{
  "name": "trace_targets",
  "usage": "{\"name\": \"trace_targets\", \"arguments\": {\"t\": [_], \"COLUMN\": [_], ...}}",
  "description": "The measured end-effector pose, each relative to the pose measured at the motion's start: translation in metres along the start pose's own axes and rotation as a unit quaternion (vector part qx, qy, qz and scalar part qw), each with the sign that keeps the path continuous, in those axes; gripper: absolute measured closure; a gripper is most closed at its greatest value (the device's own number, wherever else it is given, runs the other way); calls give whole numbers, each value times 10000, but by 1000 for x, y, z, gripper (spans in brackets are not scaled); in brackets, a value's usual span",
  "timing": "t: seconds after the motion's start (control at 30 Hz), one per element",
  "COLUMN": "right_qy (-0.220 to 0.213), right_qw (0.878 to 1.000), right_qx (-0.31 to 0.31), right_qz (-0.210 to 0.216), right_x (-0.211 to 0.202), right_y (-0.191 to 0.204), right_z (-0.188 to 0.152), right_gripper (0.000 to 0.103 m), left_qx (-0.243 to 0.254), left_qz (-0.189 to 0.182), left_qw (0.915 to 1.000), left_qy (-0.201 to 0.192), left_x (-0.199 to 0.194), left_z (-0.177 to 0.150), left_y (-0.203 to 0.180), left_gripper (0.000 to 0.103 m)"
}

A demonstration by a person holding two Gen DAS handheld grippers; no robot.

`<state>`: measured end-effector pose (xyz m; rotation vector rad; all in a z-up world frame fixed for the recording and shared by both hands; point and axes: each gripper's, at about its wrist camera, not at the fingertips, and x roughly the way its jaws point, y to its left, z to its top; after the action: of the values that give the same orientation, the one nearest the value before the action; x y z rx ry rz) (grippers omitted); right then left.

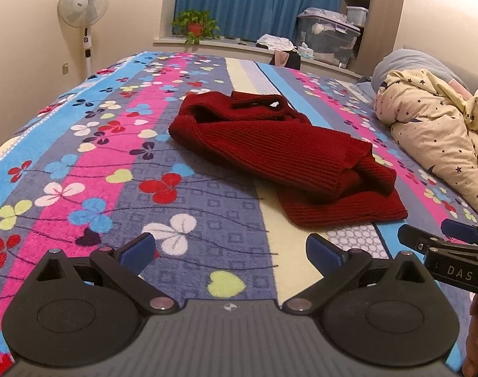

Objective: Fold small clothes
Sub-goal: 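Move both grippers toward the crumpled dark red sweater on the bed, then grasp the sweater edge with the left gripper while the right gripper grasps another edge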

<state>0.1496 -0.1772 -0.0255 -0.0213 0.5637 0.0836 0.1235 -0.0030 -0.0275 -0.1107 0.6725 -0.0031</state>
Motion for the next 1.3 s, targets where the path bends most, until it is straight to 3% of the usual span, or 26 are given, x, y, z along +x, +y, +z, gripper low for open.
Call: {"name": "trace_targets", "arguments": {"t": [0.07,0.23,0.4,0.5,0.57,0.63,0.7,0.8,0.87,0.9,0.97,1.07,1.13,1.23,1.3], "right_qy": [-17,-172,-356,-369,-356,68,144,205,253,259,271,370,435,450,469], "right_qw": [10000,9998,9984,9982,9987,9978,9944,9938,9934,9931,9935,9931,9915,9903,9892], "right_qx": [-7,86,378,233,336,645,1042,1072,1066,1070,1014,1018,1117,1220,1316], "right_qz": [14,26,218,401,117,-137,97,232,334,392,449,456,498,481,449], "right_x": [0,-7,-11,-2,9,23,27,33,36,37,37,37,40,41,44], "right_y": [1,-3,-29,-48,-60,-69,-76,-71,-66,-64,-59,-56,-62,-69,-73], "right_z": [0,6,36,51,45,40,39,40,41,43,44,43,43,43,43], "right_gripper": [23,56,57,55,55,53,54,54,54,54,54,54,54,53,53], "left_qx": [10,27,94,289,534,789,918,743,601,499,132,-856,-1631,-2720,-3160], "left_qz": [8,26,-59,-169,-246,-290,-371,-675,-814,-834,-810,-798,-928,-1095,-1238], "left_qw": [10000,10000,9999,9994,9982,9963,9948,9949,9948,9952,9965,9927,9808,9530,9371], "left_qy": [-4,-27,-18,-35,-110,-200,-233,-74,68,108,151,300,536,759,811], "left_x": [0,1,5,9,10,9,11,22,38,46,69,108,136,174,189], "left_z": [0,-1,-4,-8,-10,-12,-14,-11,-4,2,17,41,54,63,66], "left_y": [0,0,-1,-6,-11,-17,-20,-20,-19,-18,-13,2,13,27,29], "left_gripper": [1,1,5,32,51,58,58,58,49,46,28,18,17,17,17]}}
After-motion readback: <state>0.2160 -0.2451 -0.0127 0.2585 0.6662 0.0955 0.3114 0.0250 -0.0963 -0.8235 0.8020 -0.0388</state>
